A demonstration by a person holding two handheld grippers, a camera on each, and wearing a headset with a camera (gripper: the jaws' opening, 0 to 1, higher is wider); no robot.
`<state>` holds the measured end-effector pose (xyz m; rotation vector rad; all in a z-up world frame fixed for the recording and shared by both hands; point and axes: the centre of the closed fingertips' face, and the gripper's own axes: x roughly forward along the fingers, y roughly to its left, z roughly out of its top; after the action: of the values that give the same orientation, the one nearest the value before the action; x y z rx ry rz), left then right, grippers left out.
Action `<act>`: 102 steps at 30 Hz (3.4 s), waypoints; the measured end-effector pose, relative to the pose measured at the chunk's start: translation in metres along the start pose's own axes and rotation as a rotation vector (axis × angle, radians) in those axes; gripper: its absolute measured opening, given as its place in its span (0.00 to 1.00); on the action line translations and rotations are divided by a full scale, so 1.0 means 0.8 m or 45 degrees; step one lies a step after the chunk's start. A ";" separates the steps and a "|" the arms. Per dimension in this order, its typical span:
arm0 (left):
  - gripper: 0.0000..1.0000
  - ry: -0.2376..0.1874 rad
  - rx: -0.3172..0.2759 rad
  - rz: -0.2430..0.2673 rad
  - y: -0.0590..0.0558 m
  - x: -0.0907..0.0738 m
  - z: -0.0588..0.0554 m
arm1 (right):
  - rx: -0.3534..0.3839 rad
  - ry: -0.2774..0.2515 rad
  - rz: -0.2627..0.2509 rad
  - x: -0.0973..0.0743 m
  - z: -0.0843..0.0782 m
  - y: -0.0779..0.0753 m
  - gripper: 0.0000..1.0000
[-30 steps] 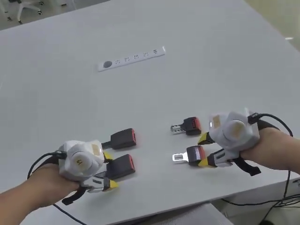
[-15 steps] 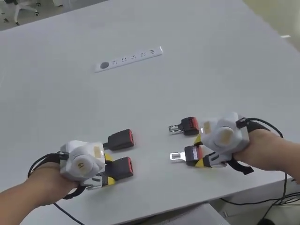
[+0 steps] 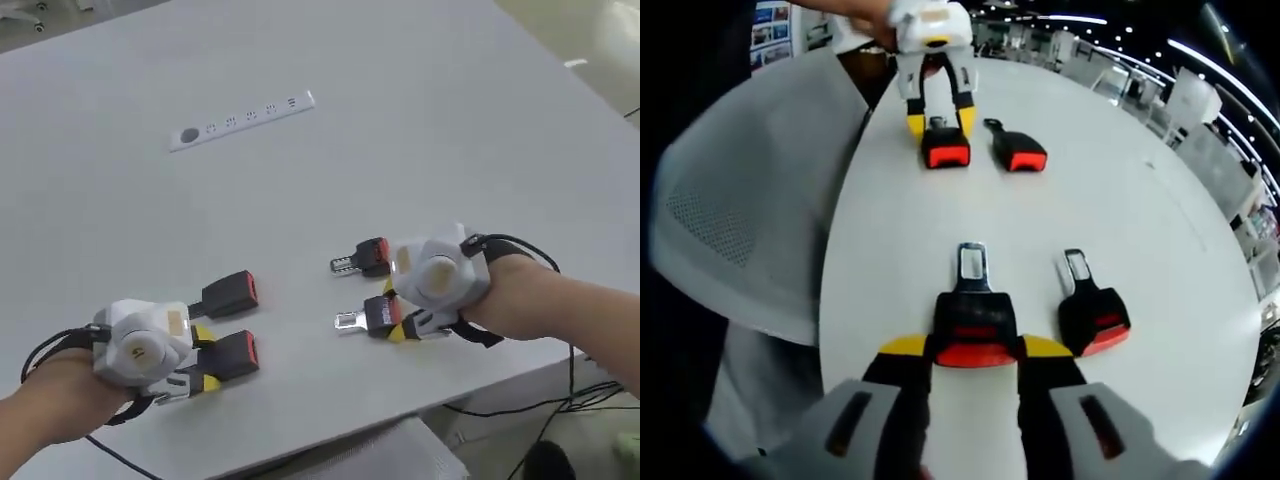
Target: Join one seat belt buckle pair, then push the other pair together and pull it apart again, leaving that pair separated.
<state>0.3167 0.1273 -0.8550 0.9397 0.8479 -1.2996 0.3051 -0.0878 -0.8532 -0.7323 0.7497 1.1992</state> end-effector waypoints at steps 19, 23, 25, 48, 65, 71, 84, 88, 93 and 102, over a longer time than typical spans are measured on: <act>0.32 0.006 -0.008 -0.014 0.000 0.000 0.000 | -0.028 0.059 0.017 0.002 -0.002 0.000 0.32; 0.32 0.002 -0.005 -0.019 0.000 0.001 -0.001 | -0.028 0.063 0.024 0.001 -0.003 0.000 0.32; 0.32 -0.001 -0.003 -0.020 0.000 0.001 0.000 | -0.014 0.058 0.025 0.001 -0.003 0.000 0.32; 0.32 -0.010 0.009 -0.030 0.001 0.001 -0.001 | 0.010 0.045 0.003 0.013 0.012 -0.007 0.32; 0.32 -0.007 0.007 -0.052 0.000 0.002 -0.002 | -0.009 -0.066 0.027 0.046 0.065 -0.002 0.32; 0.33 -0.005 0.004 -0.061 0.000 0.002 -0.002 | -0.006 -0.120 0.057 0.056 0.084 0.008 0.32; 0.33 0.013 0.012 -0.071 0.000 0.002 -0.001 | -0.028 -0.140 0.057 0.072 0.110 0.019 0.32; 0.33 0.016 0.010 -0.067 0.000 0.002 -0.001 | -0.038 -0.140 0.053 0.077 0.117 0.021 0.32; 0.33 0.022 0.009 -0.065 0.000 0.002 -0.001 | -0.042 -0.134 0.048 0.076 0.119 0.021 0.32; 0.32 0.030 0.013 -0.065 -0.001 0.002 -0.002 | -0.051 -0.138 0.041 0.076 0.119 0.021 0.32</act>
<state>0.3159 0.1278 -0.8571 0.9484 0.8893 -1.3399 0.3115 0.0259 -0.8519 -0.6846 0.6518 1.2760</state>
